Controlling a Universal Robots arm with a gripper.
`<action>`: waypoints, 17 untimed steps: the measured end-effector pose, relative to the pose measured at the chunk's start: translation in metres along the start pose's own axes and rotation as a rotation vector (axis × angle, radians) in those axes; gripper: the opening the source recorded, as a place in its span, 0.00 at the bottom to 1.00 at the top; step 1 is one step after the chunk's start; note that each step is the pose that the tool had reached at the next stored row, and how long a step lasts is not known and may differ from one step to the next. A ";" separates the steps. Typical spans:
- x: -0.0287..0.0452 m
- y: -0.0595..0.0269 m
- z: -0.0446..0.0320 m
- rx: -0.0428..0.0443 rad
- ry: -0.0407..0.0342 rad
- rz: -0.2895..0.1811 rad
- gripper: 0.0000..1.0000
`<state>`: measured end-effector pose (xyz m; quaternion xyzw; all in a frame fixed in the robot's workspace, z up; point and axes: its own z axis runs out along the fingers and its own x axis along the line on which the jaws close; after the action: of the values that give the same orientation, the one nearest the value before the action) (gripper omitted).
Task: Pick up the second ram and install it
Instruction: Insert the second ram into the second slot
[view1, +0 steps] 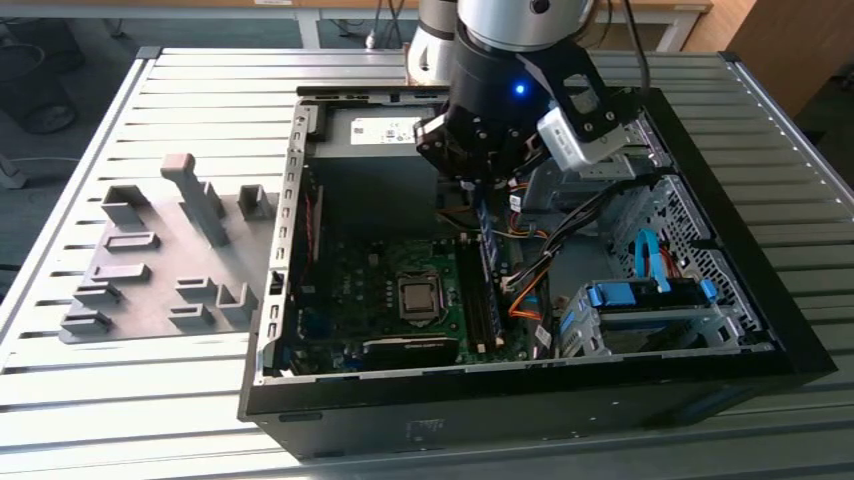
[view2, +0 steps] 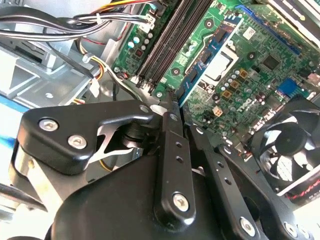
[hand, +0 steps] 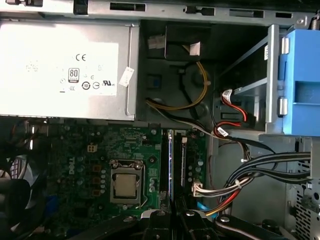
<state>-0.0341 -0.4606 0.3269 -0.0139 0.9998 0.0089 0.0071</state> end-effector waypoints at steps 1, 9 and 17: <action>0.0000 0.0000 0.0018 -0.0001 0.0000 -0.002 0.14; -0.0009 -0.0004 0.0143 0.0005 0.0007 0.022 0.14; -0.0034 -0.0075 0.0233 0.0009 0.0010 0.026 0.14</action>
<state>-0.0302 -0.4676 0.3035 -0.0011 0.9999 0.0086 0.0065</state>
